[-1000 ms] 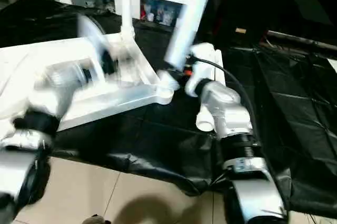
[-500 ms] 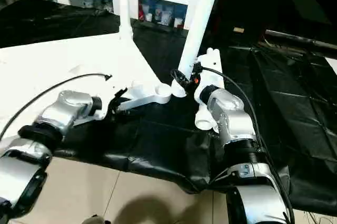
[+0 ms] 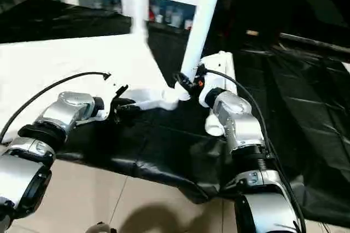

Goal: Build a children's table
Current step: Insert table leg to table base

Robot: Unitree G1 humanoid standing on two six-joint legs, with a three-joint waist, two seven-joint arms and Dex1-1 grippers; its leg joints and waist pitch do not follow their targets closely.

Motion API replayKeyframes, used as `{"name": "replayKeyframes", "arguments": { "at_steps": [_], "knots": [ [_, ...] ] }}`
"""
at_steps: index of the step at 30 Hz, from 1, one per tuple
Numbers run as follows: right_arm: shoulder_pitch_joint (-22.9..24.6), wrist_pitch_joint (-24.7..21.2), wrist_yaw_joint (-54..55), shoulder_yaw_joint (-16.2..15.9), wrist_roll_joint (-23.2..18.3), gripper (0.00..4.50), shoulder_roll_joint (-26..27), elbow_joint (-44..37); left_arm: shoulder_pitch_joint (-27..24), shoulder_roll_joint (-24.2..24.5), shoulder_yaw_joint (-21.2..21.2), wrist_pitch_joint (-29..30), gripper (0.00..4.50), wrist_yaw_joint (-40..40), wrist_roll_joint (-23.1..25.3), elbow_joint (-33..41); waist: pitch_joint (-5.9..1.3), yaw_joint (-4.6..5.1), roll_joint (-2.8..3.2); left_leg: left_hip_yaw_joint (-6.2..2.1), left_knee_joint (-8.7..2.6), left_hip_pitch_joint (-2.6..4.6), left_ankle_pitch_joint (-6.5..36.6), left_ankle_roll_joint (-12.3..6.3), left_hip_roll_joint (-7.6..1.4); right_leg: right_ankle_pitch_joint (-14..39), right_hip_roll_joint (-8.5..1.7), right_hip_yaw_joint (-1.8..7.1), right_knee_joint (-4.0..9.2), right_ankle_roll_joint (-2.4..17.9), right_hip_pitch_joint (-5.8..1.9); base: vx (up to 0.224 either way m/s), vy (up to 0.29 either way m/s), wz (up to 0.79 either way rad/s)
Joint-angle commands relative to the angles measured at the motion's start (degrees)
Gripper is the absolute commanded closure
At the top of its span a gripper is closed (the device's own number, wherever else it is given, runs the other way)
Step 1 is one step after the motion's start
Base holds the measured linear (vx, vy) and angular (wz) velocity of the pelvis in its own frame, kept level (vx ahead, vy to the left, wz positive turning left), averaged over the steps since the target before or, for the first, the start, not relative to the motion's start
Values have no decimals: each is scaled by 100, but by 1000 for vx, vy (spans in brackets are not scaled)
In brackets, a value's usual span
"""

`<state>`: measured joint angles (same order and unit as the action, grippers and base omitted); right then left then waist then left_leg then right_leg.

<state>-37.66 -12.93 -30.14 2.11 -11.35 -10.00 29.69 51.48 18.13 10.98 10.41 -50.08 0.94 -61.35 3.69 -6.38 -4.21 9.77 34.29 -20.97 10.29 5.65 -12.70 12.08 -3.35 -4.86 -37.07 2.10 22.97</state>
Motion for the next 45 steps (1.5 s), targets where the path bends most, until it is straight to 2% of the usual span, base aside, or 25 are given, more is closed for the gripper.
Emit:
{"name": "replayKeyframes", "arguments": {
  "at_steps": [1, 2, 6, 8, 16, 17, 18, 19, 20, 21, 22, 23, 24, 25, 28, 32, 36, 37, 38, 41, 42, 43, 45],
  "knots": [
    [92, 19, -72, 17, -1, 265, -78, -190, 76, -60, 50, -101, 342, -217, 56, -28, -476, 6, 114, 7, -344, 102, 373, -97, -79, -533, -482, 362, 354, 1314, -412, 0, 0, 0],
    [96, 7, -95, 13, -8, 265, -78, -203, 75, -56, 51, -109, 346, -245, 62, -41, -477, 5, 123, 3, -348, 99, 357, -91, -84, -540, -485, 361, 349, 1308, -413, 0, 0, 0],
    [159, -159, -351, -104, -84, 265, -95, -359, -35, 46, 205, -210, 366, -482, 202, 61, -478, 1, 98, -2, -349, 80, 314, -129, -78, -569, -492, 358, 349, 1260, -429, 0, 0, 0],
    [275, -420, -694, -222, -234, 265, -130, -591, -187, 178, 399, -460, 372, -759, 339, 204, -465, 6, 90, -4, -358, 79, 346, -150, -83, -470, -491, 357, 369, 1221, -428, 0, 0, 0],
    [738, -978, -1458, -586, -417, 265, -512, -1179, -861, 648, 850, -820, 380, -1728, 476, 1161, -444, 0, 121, -5, -393, 105, 606, 21, -132, -89, -516, 363, 393, 1150, -389, 0, 0, 0],
    [738, -978, -1458, -586, -417, 265, -512, -1179, -861, 648, 850, -820, 381, -1728, 476, 1161, -437, 4, 115, 2, -393, 102, 623, 30, -124, -48, -506, 365, 401, 1140, -382, 0, 0, 0],
    [779, -1042, -1498, -603, -405, 265, -558, -1200, -977, 702, 857, -785, 381, -1814, 443, 1366, -433, 3, 141, 7, -392, 117, 721, 66, -117, 103, -509, 366, 416, 1117, -362, 0, 0, 0],
    [786, -1056, -1507, -609, -401, 265, -567, -1203, -1003, 713, 858, -769, 381, -1843, 428, 1420, -435, 18, 123, -6, -399, 103, 754, 97, -130, 166, -520, 366, 408, 1113, -381, 0, 0, 0],
    [809, -1110, -1547, -631, -378, 265, -591, -1232, -1069, 744, 855, -714, 381, -1918, 391, 1570, -414, 20, 124, 8, -401, 114, 859, 116, -109, 442, -504, 365, 457, 1046, -357, 0, 0, 0],
    [825, -1149, -1574, -647, -362, 265, -608, -1250, -1116, 765, 848, -671, 381, -1961, 357, 1684, -408, 23, 114, 2, -405, 110, 928, 141, -115, 657, -520, 374, 472, 1004, -368, 0, 0, 0],
    [825, -1149, -1574, -647, -362, 265, -608, -1250, -1116, 765, 848, -671, 381, -1961, 357, 1684, -389, 17, 127, 6, -415, 131, 998, 150, -117, 874, -515, 374, 508, 949, -335, 0, 0, 0],
    [843, -1236, -1600, -662, -369, 265, -637, -1286, -1164, 782, 836, -612, 381, -2008, 320, 1805, -383, 26, 100, 8, -417, 130, 1040, 153, -112, 985, -509, 373, 522, 920, -333, 0, 0, 0],
    [861, -1308, -1645, -680, -385, 265, -662, -1310, -1192, 793, 832, -582, 381, -2025, 309, 1880, -388, 15, 107, -8, -425, 135, 1062, 172, -123, 1103, -520, 372, 515, 888, -346, 0, 0, 0],
    [879, -1379, -1676, -698, -409, 265, -689, -1349, -1225, 808, 830, -554, 381, -2044, 303, 1963, -374, 18, 116, -3, -429, 149, 1127, 169, -121, 1218, -514, 371, 544, 852, -321, 0, 0, 0],
    [900, -1430, -1740, -736, -438, 265, -691, -1313, -1270, 817, 808, -491, 383, -2105, 249, 2079, -377, 22, 105, -12, -436, 151, 1143, 180, -123, 1289, -519, 371, 544, 829, -329, 0, 0, 0],
    [888, -1445, -1862, -875, -428, 265, -675, -1172, -1311, 827, 743, -430, 383, -2100, 234, 2276, -387, 26, 85, -7, -430, 140, 1029, 143, -117, 1122, -507, 368, 525, 858, -327, 0, 0, 0],
    [861, -1500, -1859, -848, -461, 265, -664, -1244, -1321, 828, 691, -540, 385, -2100, 223, 2378, -389, 26, 100, -10, -435, 141, 1024, 151, -118, 1091, -507, 368, 522, 858, -327, 0, 0, 0],
    [854, -1516, -1854, -838, -472, 265, -663, -1268, -1313, 842, 695, -595, 329, -2120, 232, 2405, -388, 25, 99, -10, -434, 137, 1019, 152, -113, 1088, -505, 367, 525, 850, -331, 0, 0, 0],
    [863, -1570, -1858, -826, -483, 265, -668, -1344, -1235, 863, 683, -529, 315, -2131, 209, 2446, -391, 20, 115, -8, -433, 147, 1030, 155, -115, 1062, -506, 370, 526, 857, -324, 0, 0, 0],
    [903, -1605, -1871, -841, -492, 265, -676, -1432, -1146, 907, 670, -517, 308, -2263, 166, 2521, -389, 19, 113, -13, -440, 139, 1038, 173, -116, 1083, -514, 370, 527, 866, -333, 0, 0, 0],
    [908, -1608, -1871, -843, -493, 265, -676, -1440, -1142, 914, 671, -535, 285, -2268, 171, 2527, -391, 13, 143, -22, -444, 135, 1037, 190, -116, 1063, -514, 367, 521, 874, -337, 0, 0, 0],
    [933, -1616, -1881, -857, -495, 265, -682, -1481, -1129, 942, 689, -654, 271, -2282, 204, 2553, -396, 27, 135, -23, -448, 127, 1028, 198, -117, 969, -508, 366, 521, 880, -345, 0, 0, 0],
    [971, -1627, -1898, -874, -502, 265, -691, -1538, -1104, 988, 730, -774, 274, -2359, 249, 2588, -401, 42, 141, -20, -442, 121, 993, 192, -108, 781, -497, 366, 503, 913, -357, 0, 0, 0]
  ]
}}
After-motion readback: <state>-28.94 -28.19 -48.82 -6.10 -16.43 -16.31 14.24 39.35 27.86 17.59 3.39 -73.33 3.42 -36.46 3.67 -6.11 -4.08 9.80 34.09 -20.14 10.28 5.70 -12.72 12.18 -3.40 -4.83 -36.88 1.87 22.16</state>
